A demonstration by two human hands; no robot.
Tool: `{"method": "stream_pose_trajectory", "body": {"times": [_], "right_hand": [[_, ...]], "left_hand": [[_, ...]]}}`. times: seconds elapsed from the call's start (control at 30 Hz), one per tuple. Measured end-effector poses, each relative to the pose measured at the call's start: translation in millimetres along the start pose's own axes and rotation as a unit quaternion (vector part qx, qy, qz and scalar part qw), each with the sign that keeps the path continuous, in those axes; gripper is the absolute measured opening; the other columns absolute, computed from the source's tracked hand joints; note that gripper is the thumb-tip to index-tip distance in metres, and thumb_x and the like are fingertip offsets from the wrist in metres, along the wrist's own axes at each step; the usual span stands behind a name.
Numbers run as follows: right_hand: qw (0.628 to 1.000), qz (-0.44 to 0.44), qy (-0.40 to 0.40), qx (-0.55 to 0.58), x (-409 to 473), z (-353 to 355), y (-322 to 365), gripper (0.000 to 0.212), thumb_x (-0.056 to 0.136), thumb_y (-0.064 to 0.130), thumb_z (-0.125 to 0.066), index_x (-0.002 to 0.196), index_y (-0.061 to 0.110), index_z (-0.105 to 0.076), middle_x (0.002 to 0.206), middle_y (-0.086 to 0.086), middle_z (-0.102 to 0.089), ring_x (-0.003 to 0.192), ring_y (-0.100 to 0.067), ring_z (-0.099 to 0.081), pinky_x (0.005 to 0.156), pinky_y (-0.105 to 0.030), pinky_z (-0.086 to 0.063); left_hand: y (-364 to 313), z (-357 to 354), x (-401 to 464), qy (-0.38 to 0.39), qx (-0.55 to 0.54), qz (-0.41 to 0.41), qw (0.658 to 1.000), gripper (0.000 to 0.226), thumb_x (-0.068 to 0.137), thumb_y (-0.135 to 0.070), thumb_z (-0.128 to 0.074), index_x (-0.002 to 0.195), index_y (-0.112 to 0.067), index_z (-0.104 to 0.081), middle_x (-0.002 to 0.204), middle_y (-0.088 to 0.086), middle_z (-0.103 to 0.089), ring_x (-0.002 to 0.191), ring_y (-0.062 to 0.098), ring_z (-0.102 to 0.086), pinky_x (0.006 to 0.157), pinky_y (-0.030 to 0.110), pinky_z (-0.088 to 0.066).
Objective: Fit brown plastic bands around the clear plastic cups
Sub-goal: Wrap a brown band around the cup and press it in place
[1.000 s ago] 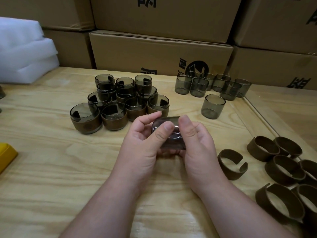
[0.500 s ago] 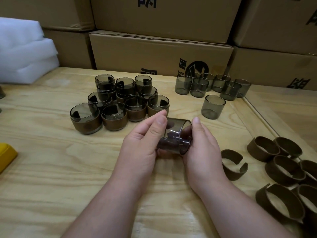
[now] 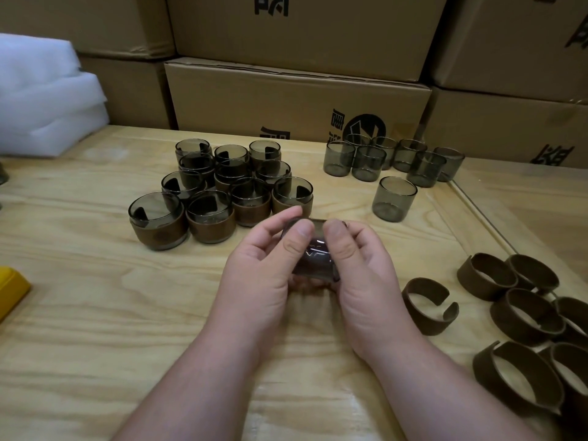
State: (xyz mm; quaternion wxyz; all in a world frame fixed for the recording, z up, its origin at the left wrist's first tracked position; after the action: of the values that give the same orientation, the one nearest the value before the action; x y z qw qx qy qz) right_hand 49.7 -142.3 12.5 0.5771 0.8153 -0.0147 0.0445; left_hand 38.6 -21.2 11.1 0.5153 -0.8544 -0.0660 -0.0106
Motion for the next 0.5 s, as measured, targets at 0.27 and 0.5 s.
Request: {"method": "stream_pose_trajectory", "body": {"times": [0.27, 0.5], "right_hand": [[0.995, 0.034, 0.051, -0.076, -2.4, -7.7, 1.5, 0.065, 0.062, 0.049, -0.086, 0.118, 0.029, -0.062, 0.107, 0.001, -0.077, 0.101, -0.024, -0.075, 0.082, -0.038, -0.061], [0.992, 0.031, 0.092, -0.086, -2.6, -14.9, 1.4, 0.055, 0.072, 0.030, -0.086, 0.123, 0.036, -0.066, 0.109, 0.004, -0.077, 0.103, -0.015, -0.073, 0.081, -0.028, -0.059]], "left_hand": [[2.8, 10.0, 2.4, -0.034, 0.008, 0.017, 0.999, 0.049, 0.067, -0.068, -0.072, 0.105, -0.036, -0.076, 0.107, 0.007, -0.079, 0.101, 0.038, -0.075, 0.083, 0.046, -0.059], [8.1, 19.7, 6.8, -0.078, -0.037, 0.047, 0.995, 0.064, 0.095, -0.062, -0.045, 0.136, -0.015, -0.062, 0.124, 0.019, -0.072, 0.111, 0.045, -0.070, 0.109, 0.073, -0.038]]}}
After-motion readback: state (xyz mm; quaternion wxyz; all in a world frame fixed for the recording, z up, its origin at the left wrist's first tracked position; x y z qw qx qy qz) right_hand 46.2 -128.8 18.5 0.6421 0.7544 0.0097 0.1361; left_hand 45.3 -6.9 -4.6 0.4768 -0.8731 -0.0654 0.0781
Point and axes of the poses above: each hand's wrist, its own x-axis towards the middle knuckle, its own z-axis out of the back of the hand, y = z × x, the point moved 8 cm from there along x, towards the middle knuckle
